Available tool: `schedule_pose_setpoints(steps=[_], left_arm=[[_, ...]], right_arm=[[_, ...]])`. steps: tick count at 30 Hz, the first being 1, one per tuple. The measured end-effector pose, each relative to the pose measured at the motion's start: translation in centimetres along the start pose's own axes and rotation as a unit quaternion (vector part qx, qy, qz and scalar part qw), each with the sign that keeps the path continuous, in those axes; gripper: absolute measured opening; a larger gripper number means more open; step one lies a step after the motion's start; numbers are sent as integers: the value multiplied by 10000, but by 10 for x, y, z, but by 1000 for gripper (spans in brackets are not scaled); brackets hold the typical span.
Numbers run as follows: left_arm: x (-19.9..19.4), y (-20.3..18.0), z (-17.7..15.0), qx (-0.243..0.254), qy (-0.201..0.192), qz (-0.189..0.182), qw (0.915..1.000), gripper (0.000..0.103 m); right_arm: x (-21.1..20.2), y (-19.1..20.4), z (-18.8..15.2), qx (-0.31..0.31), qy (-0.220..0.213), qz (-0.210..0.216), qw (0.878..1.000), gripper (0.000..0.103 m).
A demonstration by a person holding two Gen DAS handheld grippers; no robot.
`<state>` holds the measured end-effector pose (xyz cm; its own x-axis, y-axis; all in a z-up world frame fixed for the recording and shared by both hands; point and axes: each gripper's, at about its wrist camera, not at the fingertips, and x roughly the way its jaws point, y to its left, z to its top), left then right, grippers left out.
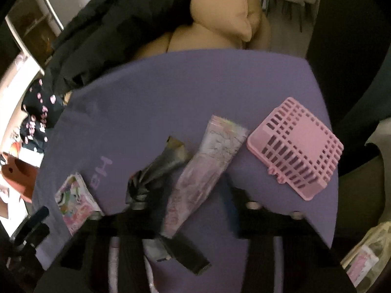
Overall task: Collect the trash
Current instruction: 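Grasp the pink-and-white snack wrapper with the left tool while the right tool grasps the pink candy strip, then carry the snack wrapper in the left tool and candy strip in the right tool over the bag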
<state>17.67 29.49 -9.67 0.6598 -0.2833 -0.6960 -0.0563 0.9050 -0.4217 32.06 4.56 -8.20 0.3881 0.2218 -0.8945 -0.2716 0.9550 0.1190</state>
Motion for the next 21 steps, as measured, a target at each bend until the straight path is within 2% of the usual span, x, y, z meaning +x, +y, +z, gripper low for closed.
schedule_pose_setpoints(steps=[4, 11, 14, 21], left_arm=[[5, 1, 0, -114, 113, -57, 9999, 62], [30, -14, 7, -340, 445, -183, 9983, 62], [41, -24, 12, -268, 451, -14, 9986, 62], [57, -38, 20, -112, 256, 336, 9990, 62]], right_arm=[[-16, -5, -7, -58, -141, 84, 9998, 14], [-67, -21, -31, -221, -673, -33, 9975, 14], [-83, -27, -44, -306, -823, -97, 9961, 14], [-111, -47, -67, -33, -1139, 219, 9932, 14]])
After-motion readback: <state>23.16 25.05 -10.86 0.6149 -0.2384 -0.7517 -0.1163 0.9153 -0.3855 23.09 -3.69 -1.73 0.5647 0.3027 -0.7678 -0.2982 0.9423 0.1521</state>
